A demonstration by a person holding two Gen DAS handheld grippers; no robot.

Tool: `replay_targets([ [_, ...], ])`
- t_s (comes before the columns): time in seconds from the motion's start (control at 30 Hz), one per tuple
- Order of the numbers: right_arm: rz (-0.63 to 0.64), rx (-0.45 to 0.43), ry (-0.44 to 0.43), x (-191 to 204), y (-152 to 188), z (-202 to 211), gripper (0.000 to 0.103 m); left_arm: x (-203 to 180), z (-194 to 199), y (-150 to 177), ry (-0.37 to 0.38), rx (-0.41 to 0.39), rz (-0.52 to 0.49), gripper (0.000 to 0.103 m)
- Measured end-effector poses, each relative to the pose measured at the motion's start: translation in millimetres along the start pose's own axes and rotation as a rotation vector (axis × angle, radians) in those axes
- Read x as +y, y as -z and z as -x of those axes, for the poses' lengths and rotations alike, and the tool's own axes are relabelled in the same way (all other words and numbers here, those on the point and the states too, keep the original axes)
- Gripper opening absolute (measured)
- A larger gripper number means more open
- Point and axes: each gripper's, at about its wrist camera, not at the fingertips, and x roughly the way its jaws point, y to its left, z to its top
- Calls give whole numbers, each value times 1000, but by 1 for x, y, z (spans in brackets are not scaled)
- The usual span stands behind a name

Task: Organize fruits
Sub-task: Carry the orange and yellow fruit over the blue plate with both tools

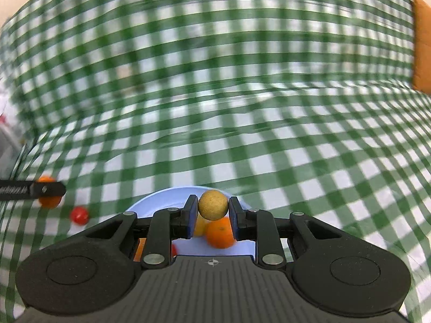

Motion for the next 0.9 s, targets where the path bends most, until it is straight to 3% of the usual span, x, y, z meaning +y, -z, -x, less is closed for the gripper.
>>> replay_targets([
  [0.27, -21, 19, 9, -22, 4, 3, 26, -52, -3, 14, 214, 39, -123, 39],
  [0.47, -26, 29, -10, -26, 3, 4, 26, -90, -4, 40, 321, 84, -278, 39],
  [0.63, -15, 39, -58, -18, 5, 6, 26, -109, -6, 53, 363, 102, -369, 42],
  [0.77, -1, 36, -67, -15, 4, 7, 38, -103, -8, 46, 356, 96, -341, 48],
  [0.9, 3, 39, -69, -14, 4, 6, 39, -95, -10, 41, 321, 97, -318, 48],
])
